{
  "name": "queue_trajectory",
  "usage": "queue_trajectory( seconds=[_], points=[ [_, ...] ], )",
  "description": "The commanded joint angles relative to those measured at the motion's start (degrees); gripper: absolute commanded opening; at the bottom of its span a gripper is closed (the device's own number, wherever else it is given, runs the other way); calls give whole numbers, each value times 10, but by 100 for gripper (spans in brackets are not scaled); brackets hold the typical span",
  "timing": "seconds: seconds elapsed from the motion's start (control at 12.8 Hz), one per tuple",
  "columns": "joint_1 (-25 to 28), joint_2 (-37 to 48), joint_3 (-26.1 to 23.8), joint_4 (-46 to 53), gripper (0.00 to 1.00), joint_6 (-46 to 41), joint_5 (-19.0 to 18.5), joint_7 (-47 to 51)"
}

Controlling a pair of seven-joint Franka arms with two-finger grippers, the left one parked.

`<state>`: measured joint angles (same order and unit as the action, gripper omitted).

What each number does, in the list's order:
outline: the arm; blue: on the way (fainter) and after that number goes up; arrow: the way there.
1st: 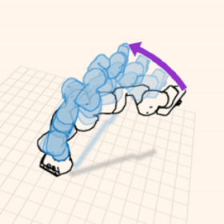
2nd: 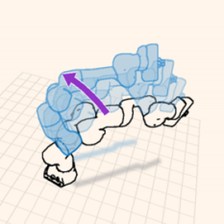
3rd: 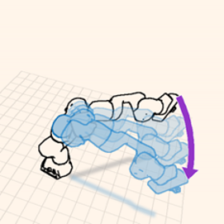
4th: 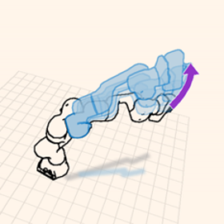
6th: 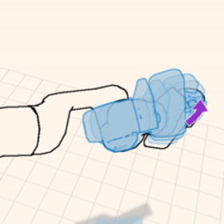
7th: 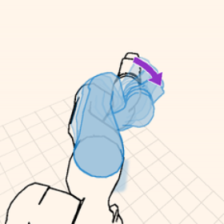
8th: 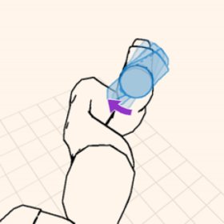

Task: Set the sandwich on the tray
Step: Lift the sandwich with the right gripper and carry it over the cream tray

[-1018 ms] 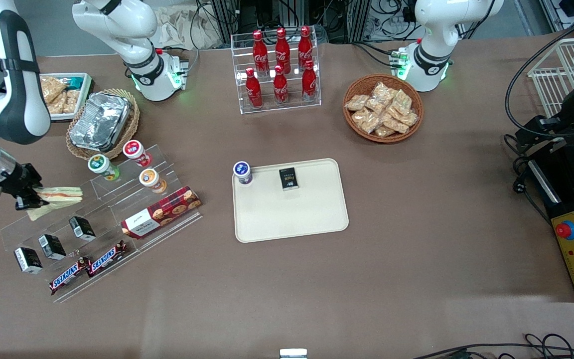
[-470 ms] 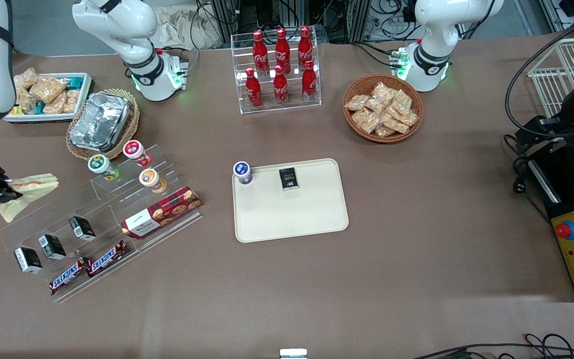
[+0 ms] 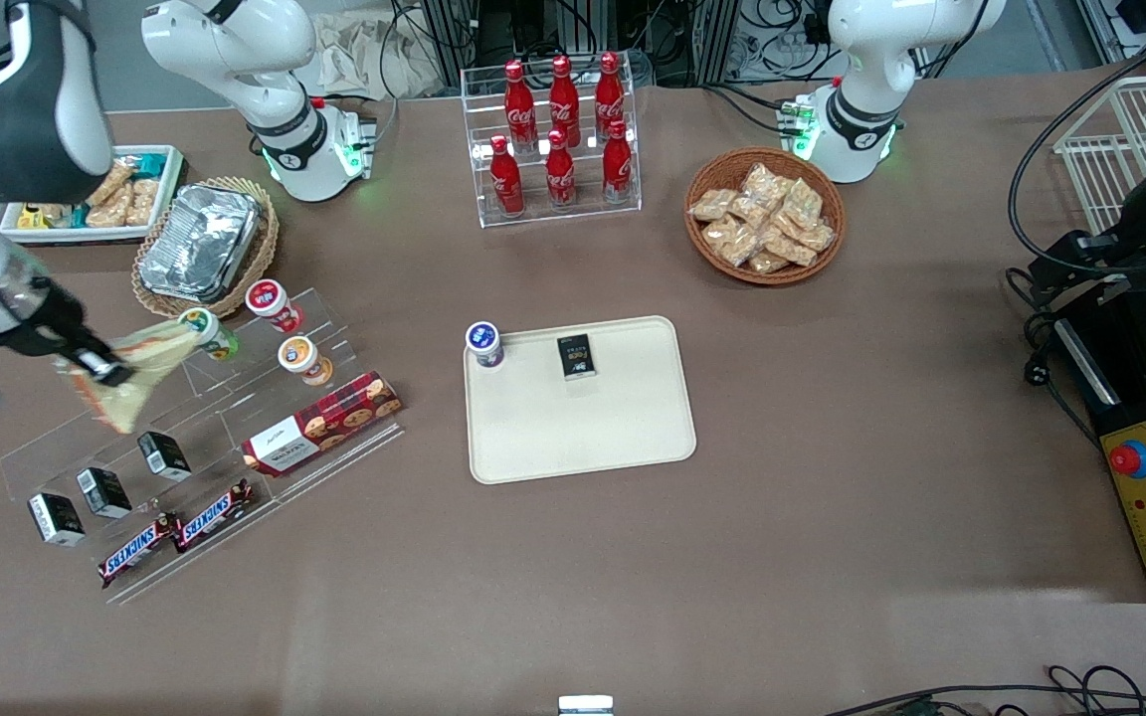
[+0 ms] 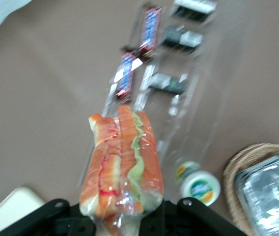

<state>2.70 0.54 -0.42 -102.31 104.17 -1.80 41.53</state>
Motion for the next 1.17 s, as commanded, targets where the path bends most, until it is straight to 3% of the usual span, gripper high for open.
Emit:
queue_trajectory(
  seconds=[0.0,0.23,0.47,0.55,0.78,1.1],
  points=[
    [60,-12,3,35,6,-13,25,-31],
    [106,-35,2,51,1,-11,34,-84],
    [196,-78,4,60,0,-10,13,-88],
    [218,-96,3,68,0,-7,-12,-114],
    [268,-127,3,69,0,16,-17,-192],
    [342,-173,2,73,0,158,-14,-241]
  ],
)
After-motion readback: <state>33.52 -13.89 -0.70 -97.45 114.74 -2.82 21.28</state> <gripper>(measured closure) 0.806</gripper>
